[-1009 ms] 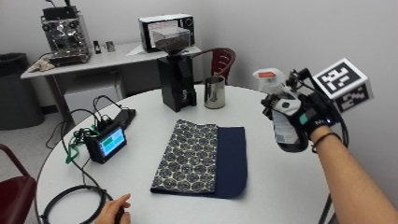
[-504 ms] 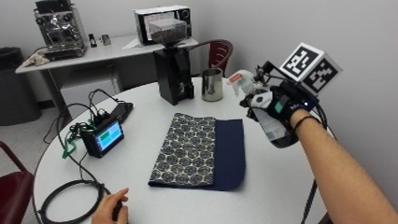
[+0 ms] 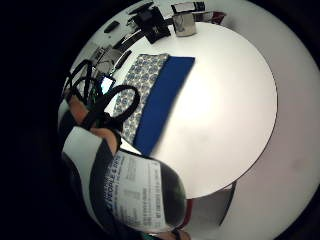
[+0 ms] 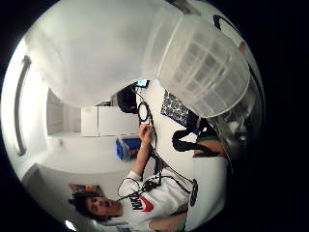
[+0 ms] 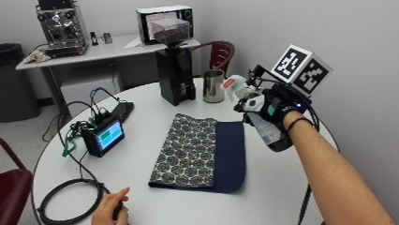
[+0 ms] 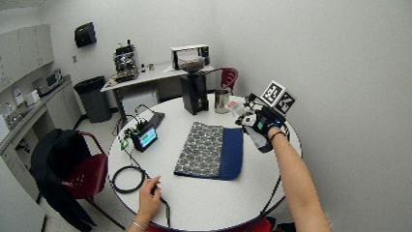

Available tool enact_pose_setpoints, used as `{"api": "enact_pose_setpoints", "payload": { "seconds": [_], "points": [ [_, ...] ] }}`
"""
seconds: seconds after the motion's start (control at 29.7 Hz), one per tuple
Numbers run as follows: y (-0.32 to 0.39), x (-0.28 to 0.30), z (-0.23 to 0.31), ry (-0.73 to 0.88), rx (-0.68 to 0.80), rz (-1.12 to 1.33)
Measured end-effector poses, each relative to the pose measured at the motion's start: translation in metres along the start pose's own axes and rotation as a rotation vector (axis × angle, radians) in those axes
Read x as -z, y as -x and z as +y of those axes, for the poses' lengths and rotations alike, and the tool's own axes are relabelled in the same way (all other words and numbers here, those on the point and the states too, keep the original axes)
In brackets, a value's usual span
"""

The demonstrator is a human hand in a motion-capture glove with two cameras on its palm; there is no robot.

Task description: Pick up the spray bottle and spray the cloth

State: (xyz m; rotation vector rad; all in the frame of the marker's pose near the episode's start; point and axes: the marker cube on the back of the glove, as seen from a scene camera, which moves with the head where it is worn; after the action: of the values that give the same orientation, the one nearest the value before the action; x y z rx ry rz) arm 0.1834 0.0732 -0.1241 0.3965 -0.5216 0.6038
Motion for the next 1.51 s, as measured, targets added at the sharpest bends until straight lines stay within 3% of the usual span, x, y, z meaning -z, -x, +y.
{"api": "enact_pose_setpoints", "payload": {
  "seconds": [0.27,0.54,0.81,1.11,1.51],
  "points": [
    [-0.039,-0.052,0.000,0.097,-0.071,0.027],
    [-0.009,-0.012,0.005,0.033,-0.026,-0.002],
    [-0.061,-0.068,0.019,0.104,-0.111,-0.017],
    [0.018,-0.076,0.027,-0.090,0.143,-0.400],
    [0.079,-0.211,0.005,-0.024,0.235,-0.715]
  ]
}}
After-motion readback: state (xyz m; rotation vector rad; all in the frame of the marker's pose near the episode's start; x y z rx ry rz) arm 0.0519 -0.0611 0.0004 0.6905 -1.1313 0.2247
